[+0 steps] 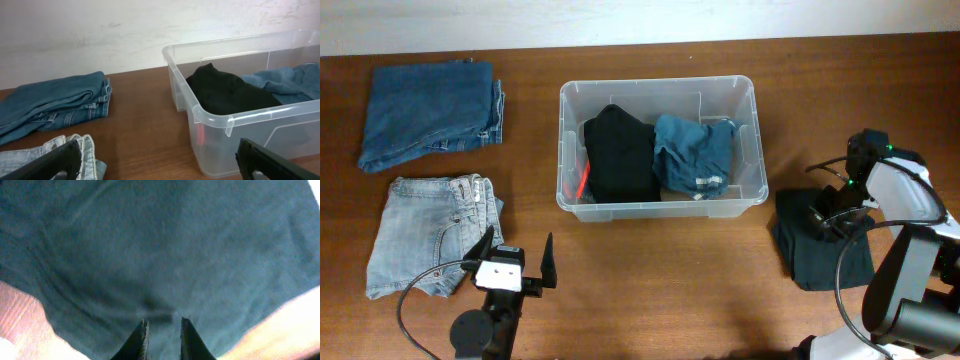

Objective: Pack container

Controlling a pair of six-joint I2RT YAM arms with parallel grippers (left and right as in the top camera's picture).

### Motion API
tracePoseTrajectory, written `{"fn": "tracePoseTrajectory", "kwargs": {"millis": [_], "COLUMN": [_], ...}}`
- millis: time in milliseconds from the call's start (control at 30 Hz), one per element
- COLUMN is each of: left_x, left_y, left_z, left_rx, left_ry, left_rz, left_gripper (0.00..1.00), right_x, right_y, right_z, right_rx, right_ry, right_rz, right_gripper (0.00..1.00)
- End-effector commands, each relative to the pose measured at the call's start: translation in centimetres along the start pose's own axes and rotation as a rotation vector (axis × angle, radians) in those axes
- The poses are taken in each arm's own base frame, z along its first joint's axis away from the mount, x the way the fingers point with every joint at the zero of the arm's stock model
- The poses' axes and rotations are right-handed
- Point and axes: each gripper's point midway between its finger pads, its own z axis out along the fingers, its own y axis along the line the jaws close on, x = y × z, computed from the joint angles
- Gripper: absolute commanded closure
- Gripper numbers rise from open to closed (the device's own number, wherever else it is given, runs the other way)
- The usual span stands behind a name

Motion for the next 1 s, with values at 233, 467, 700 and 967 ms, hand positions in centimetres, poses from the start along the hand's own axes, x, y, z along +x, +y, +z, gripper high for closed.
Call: {"fn": "tracePoseTrajectory", "kwargs": {"millis": [233,467,700,967], "left_x": [0.1,0.1,0.1,0.1], "left_y": [-0.1,-0.1,-0.1,-0.1], "left_z": [0.0,0.0,0.0,0.0], "left_rx": [0.009,0.009,0.009,0.009], "left_ry": [-0.001,-0.001,-0.001,0.0], "left_rz": [0.008,0.008,0.008,0.008], "left_gripper": [0.01,0.0,0.01,0.01], "right_x": [-1.2,-2.1,-4.3,-9.0], "right_y": [0.0,0.6,1.9,7.4], "right_z": [1.1,2.3,3.5,1.4], "right_rx": [-0.002,-0.01,-0.048,-0.308], "right_ry": [-0.054,-0.067,-0.129,-0.309], "right_rz": [0.012,0.008,0.008,-0.02], "right_gripper": [0.85,0.89,0.89,0.88]}}
